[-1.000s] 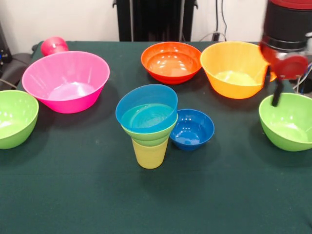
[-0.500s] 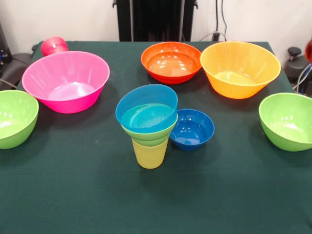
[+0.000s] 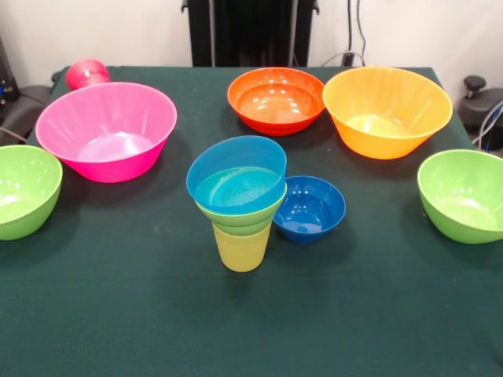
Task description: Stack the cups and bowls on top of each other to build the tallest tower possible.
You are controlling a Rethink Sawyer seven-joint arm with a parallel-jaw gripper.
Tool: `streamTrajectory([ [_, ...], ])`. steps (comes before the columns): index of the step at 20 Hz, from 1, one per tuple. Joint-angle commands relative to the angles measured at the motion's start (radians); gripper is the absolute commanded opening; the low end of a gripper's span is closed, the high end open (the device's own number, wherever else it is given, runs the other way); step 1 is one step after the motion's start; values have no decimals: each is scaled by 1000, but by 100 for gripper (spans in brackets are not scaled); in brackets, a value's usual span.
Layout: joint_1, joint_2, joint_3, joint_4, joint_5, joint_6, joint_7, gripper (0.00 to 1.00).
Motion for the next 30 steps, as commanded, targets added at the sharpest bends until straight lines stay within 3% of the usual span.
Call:
streamTrajectory([
  [1, 12, -56, 110, 212, 5, -104, 107, 100],
  [8, 21, -71, 133, 287, 0, -178, 87, 100],
  [17, -12, -110, 192, 397, -29, -290, 11, 100],
  [30, -43, -87, 211, 403, -57, -341, 8, 100],
])
